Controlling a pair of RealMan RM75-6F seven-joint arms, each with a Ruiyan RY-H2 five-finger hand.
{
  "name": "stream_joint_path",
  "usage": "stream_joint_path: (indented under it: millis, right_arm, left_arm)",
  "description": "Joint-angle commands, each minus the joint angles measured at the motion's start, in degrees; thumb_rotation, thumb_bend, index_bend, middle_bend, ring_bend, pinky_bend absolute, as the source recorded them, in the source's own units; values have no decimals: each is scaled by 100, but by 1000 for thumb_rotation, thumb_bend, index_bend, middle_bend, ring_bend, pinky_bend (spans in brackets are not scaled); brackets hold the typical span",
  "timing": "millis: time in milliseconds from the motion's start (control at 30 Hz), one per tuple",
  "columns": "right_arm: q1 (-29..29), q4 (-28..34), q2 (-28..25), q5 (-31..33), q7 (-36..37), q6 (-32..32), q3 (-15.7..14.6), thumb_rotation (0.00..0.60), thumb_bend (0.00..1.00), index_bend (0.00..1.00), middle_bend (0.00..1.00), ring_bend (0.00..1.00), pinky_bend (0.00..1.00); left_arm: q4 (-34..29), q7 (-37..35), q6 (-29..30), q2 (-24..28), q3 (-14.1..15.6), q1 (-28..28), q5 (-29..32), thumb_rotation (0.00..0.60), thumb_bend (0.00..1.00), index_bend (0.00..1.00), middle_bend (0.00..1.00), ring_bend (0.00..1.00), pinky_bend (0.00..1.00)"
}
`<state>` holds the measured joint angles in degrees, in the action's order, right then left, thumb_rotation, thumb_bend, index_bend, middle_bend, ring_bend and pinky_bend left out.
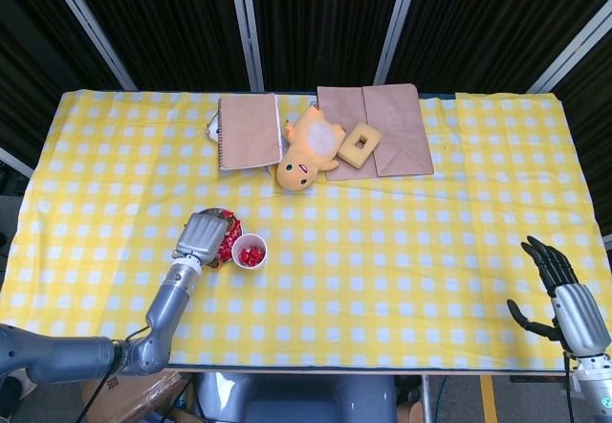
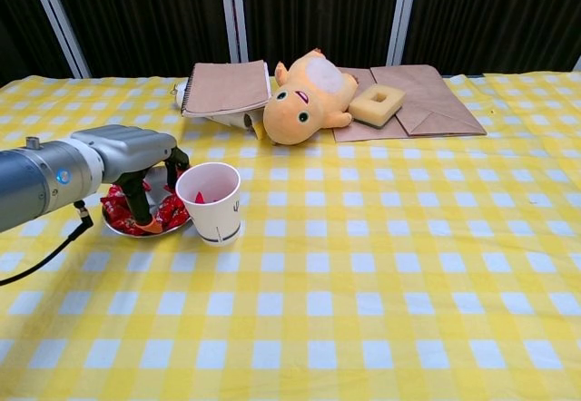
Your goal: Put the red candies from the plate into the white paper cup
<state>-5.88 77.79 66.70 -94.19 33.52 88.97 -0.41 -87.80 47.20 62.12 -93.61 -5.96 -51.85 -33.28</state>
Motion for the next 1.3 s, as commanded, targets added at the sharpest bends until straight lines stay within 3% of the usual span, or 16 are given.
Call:
stream_joint_path:
  millis: [33,267,533,1300]
  right_arm:
    - [-1,-1,3,1,-8,-6,-2,600,424,0,0,0,0]
    - [-5,-2,2,14,-1,-19,4,600,424,0,0,0,0]
    - [-3,-3,4,9,-14,-12,3,600,423,0,0,0,0]
    - [4,14,4,21,-28,-9,10,600,424,0,0,0,0]
  left_arm:
    - [68,-9,-44,-37,0,5,22,600,169,382,338,923,942]
    - [236,-33,-109,-131,18,25,9,600,221,462,433,924,944]
    - [315,-83,-88,-147,28,83,-87,600,369,540,538,932,950]
    - [168,-17,20,97,-159,96,-188,600,425,590,619,936,950]
